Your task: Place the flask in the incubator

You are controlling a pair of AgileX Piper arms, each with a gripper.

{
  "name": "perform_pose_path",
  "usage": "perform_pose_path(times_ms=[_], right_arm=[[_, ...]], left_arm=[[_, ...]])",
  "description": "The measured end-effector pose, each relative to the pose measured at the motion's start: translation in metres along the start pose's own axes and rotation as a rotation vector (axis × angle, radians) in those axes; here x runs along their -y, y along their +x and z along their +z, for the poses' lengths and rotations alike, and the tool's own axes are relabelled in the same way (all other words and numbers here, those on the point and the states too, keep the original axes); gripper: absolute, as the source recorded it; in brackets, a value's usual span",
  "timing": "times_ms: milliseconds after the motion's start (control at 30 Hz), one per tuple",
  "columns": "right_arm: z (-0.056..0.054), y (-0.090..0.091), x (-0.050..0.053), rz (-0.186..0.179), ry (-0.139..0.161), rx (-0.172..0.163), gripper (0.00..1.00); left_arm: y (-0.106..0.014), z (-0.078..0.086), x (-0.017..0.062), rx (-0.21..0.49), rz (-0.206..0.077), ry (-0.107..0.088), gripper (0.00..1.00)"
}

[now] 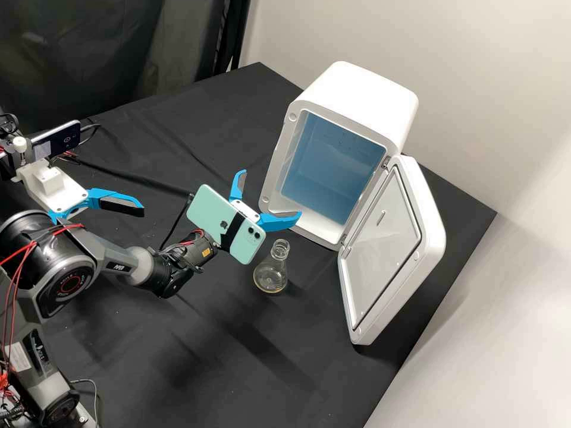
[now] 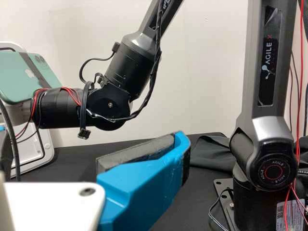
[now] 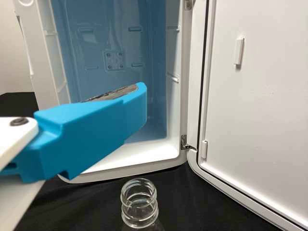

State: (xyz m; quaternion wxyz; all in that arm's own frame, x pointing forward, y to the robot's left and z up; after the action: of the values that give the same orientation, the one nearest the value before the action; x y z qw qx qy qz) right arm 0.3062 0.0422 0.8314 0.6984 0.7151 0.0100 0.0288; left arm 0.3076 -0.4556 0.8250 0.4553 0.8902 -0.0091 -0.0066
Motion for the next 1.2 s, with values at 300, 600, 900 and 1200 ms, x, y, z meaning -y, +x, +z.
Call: perform_pose_path(times_ms=[300,600,900,1200], right_arm=[[0.0,0.0,0.0,0.0,0.0,0.0,1.0],[0.0,0.0,0.0,0.0,0.0,0.0,1.0],[0.0,0.0,0.0,0.0,0.0,0.0,1.0],[0.0,0.0,0.0,0.0,0.0,0.0,1.0]], left_arm=[[0.0,0.0,0.0,0.0,0.0,0.0,1.0],[0.007,-0.017,0.0058,-0.052,-0.016,0.002,1.0],[0.013,-0.051,0.0259,-0.155,-0.076,-0.012,1.0],[0.01,-0.079,0.0241,-0.234,-0.068,-0.031,1.0]])
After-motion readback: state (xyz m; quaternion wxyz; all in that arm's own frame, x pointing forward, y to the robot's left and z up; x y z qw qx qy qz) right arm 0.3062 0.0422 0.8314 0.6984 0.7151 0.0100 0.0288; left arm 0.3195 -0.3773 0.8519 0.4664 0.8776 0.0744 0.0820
